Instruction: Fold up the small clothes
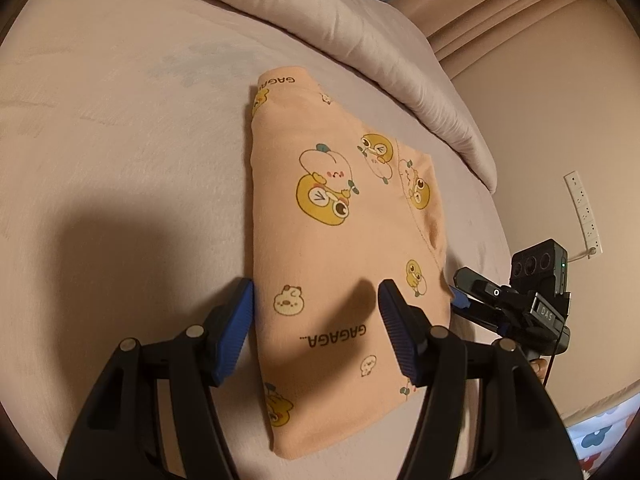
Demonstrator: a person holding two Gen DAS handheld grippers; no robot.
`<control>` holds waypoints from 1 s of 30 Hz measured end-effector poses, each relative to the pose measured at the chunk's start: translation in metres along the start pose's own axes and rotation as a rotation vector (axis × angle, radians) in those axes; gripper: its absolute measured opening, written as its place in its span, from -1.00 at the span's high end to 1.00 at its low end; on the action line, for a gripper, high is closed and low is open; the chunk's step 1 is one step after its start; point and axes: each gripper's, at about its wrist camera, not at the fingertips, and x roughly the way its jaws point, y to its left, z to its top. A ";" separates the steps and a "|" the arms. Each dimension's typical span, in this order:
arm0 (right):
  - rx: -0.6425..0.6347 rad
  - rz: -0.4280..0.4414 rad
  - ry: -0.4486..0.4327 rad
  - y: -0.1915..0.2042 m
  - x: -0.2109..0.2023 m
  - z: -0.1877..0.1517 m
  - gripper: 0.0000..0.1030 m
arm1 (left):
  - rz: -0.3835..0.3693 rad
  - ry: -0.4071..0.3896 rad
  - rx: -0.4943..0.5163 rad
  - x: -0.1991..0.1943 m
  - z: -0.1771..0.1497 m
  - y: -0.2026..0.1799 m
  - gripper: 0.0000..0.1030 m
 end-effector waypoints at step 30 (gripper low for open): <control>-0.028 -0.004 0.012 0.008 0.008 0.003 -0.33 | 0.029 0.004 0.046 0.003 0.007 -0.005 -0.21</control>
